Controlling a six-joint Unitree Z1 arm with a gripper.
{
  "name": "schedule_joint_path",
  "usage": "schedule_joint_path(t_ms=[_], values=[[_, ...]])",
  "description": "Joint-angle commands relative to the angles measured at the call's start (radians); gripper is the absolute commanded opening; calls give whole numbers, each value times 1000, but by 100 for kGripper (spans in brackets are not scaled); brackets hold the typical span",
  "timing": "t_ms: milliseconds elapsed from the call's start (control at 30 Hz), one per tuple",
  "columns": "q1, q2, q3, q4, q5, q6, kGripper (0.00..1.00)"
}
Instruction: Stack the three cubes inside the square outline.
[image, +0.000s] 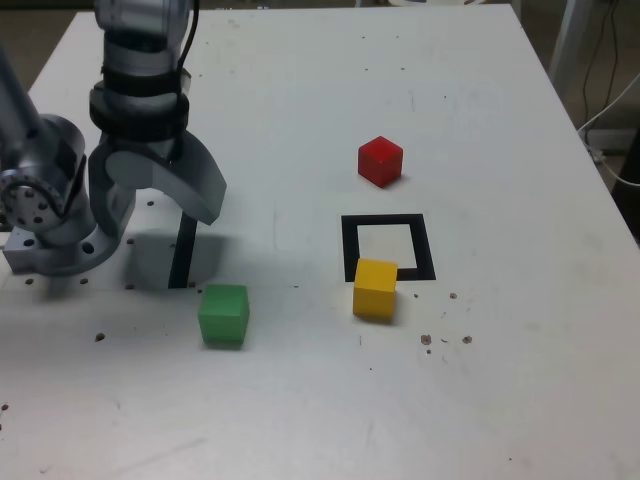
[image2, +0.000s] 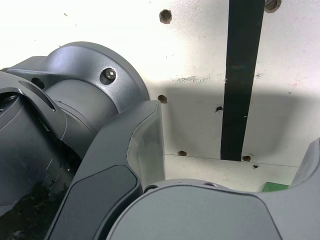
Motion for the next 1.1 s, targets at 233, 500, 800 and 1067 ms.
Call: schedule_joint_path(t_ms=[233, 500, 800, 1067], values=[[1, -1, 3, -4, 8, 1, 100], [1, 0, -17, 6, 18, 5, 100], [1, 35, -136, 64, 53, 51, 100], [51, 107, -296, 131, 98, 125, 100]])
